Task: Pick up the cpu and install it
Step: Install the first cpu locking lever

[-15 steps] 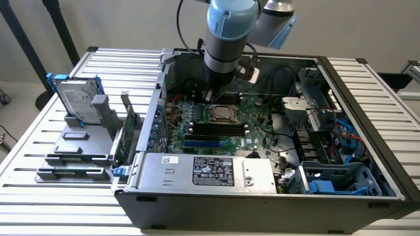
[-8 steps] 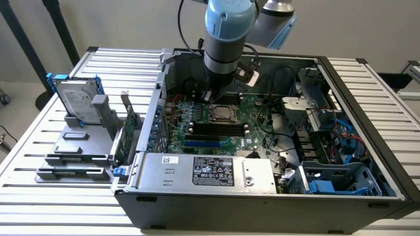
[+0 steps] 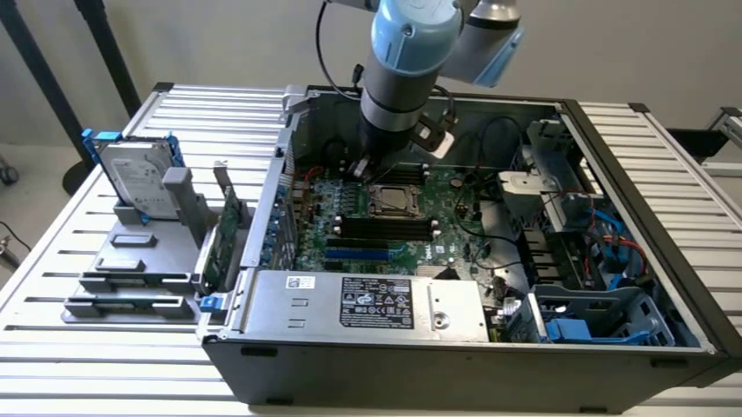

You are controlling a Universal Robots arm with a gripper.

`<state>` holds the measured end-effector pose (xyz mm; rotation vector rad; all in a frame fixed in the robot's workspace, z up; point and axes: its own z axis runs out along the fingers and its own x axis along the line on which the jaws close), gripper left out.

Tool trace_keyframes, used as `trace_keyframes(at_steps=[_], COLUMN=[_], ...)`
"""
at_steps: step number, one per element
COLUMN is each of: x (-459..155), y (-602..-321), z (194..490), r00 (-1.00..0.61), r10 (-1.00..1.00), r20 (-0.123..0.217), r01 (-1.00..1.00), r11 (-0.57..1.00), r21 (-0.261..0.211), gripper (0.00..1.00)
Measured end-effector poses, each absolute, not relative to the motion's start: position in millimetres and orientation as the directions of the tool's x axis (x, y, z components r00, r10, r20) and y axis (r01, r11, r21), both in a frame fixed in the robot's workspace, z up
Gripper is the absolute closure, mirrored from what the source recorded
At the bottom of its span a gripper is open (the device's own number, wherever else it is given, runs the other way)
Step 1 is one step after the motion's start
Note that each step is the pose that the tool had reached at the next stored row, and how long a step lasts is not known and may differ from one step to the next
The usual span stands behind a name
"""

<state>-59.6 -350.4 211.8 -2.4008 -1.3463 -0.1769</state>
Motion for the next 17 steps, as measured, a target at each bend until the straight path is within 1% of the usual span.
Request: trace_keyframes(at_steps=[6, 12, 17], x=[-60, -60, -60], y=[-349, -344, -343], z=[203, 202, 201], r00=[0.557, 0.566, 0.572], r10=[0.779, 0.773, 0.772], r20=[0.287, 0.286, 0.276], r01=[0.828, 0.822, 0.818], r11=[-0.495, -0.505, -0.514], r21=[-0.264, -0.263, -0.257], gripper=[0.89, 0.89, 0.89])
